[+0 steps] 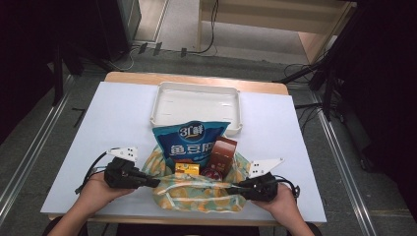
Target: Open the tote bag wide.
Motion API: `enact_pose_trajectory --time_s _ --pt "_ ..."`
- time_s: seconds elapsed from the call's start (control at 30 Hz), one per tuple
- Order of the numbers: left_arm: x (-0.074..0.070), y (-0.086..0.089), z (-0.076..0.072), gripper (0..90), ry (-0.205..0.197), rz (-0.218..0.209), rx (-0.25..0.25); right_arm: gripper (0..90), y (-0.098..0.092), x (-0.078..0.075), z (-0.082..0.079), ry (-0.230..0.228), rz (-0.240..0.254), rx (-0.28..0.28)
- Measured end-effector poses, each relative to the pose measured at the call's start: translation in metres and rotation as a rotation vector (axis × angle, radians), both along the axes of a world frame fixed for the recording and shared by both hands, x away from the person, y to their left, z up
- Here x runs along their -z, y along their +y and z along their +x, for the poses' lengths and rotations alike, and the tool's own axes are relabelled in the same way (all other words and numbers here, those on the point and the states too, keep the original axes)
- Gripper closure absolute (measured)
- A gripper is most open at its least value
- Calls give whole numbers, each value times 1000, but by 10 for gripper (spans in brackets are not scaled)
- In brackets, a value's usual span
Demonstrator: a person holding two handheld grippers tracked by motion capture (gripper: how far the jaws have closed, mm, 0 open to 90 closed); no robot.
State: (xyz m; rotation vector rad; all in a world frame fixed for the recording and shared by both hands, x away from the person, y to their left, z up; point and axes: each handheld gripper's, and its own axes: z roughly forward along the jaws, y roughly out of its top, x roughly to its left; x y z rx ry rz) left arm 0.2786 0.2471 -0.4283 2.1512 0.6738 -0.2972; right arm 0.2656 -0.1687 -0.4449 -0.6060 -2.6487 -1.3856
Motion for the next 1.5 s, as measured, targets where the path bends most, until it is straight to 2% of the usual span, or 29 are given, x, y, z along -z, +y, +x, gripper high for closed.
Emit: enact_pose_trajectory --time_s 0.1,0.13,0.3,0.37,0.4,0.43,0.47,0.53,0.6,0.63,0.77,0.83,0.97,1.1,1.2,1.5 --pt "2 -1 0 885 1 3 6 878 0 3 0 -16 9 -8" --pt "4 -2 -1 884 -15 20 13 880 0 4 0 0 10 -6" --pt "7 -1 -1 886 -15 26 21 880 1 5 -1 9 6 -30" --pt "9 -1 0 884 -21 48 16 880 4 6 -2 11 -2 -43" --pt "12 -1 1 886 -5 70 9 880 5 7 -2 9 -7 -49" --pt "15 -2 2 890 -1 118 9 880 7 8 -2 10 -22 -47" --pt "19 -1 3 889 10 129 8 880 8 10 -1 11 -46 -46" --pt "26 1 6 881 52 92 -7 881 8 14 1 21 -57 -44" --pt "27 1 8 877 55 81 -17 880 9 15 3 23 -59 -43" --pt "29 3 12 877 64 53 -33 874 8 17 6 21 -62 -46" --pt "32 3 17 884 94 41 -42 861 9 22 12 27 -71 -46" --pt "35 3 20 894 113 32 -52 860 8 27 19 54 -68 -49" --pt "38 1 25 900 117 49 -49 860 9 33 26 84 -82 -43" --pt "43 -1 29 900 122 66 -50 861 11 37 30 83 -94 -44" --pt "46 -1 32 900 143 58 -53 867 10 39 32 86 -87 -51" --pt "44 2 26 900 138 75 -52 899 1 38 27 96 -106 -21"
